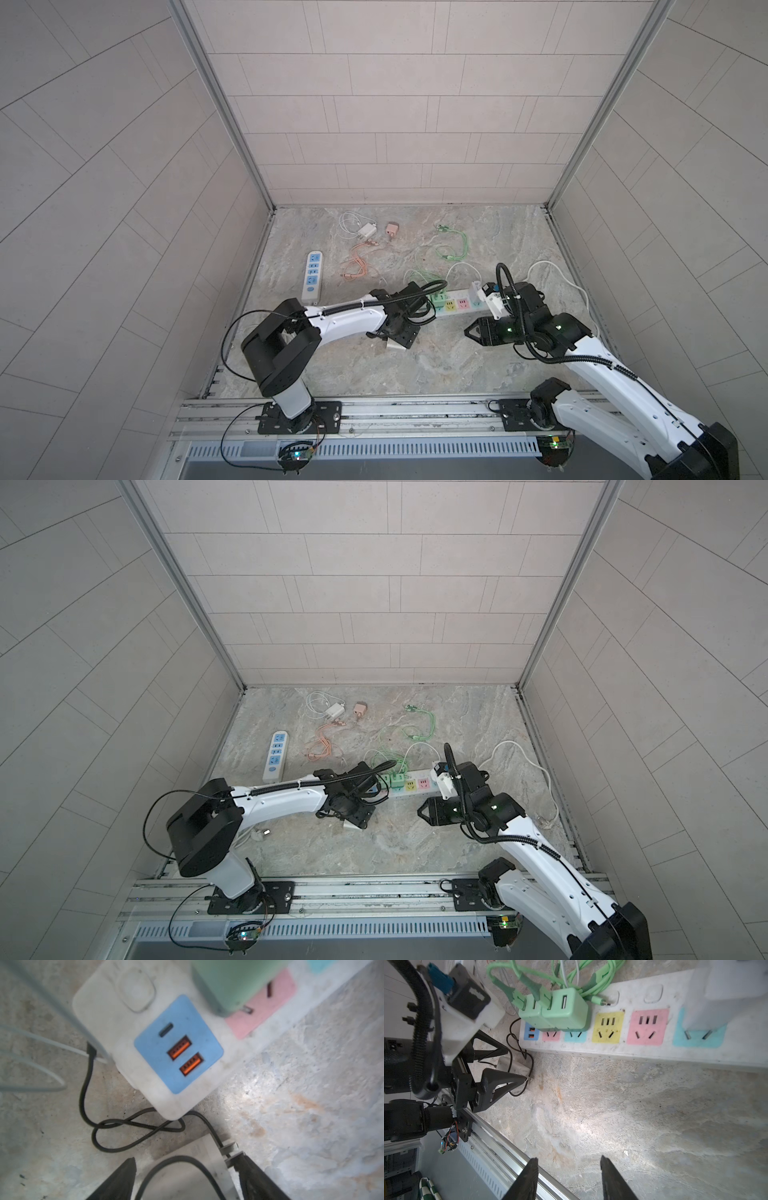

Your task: Insert the plug

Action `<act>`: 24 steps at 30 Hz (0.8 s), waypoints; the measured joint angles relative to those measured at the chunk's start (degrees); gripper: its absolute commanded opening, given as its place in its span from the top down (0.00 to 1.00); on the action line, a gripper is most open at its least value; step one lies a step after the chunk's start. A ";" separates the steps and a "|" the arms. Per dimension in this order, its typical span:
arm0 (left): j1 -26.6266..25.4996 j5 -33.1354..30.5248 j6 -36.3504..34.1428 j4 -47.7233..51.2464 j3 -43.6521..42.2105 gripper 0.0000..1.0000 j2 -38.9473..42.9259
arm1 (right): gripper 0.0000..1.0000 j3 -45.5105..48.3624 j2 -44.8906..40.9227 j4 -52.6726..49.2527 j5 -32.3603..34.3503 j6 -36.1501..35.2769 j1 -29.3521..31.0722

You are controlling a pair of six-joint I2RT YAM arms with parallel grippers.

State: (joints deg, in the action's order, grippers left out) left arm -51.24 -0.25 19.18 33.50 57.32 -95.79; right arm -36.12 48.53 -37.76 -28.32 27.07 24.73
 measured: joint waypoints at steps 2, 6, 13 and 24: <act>0.00 -0.92 -0.17 0.94 0.37 0.00 -0.26 | 0.50 0.02 -0.28 -0.09 0.13 0.07 0.00; 0.02 -2.80 0.28 2.93 0.90 0.00 0.13 | 0.50 0.02 -1.03 -0.24 0.26 0.17 0.00; 0.07 -4.33 2.49 4.79 0.90 0.00 9.05 | 0.50 0.02 -1.36 -0.22 0.24 0.42 0.00; -12.26 -6.08 16.52 5.64 -6.34 0.05 20.55 | 0.50 0.02 -0.39 0.07 0.26 1.03 0.00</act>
State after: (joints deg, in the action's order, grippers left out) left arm -63.51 -6.33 35.70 39.13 50.98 -75.24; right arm -36.10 48.14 -37.69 -28.05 28.10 24.73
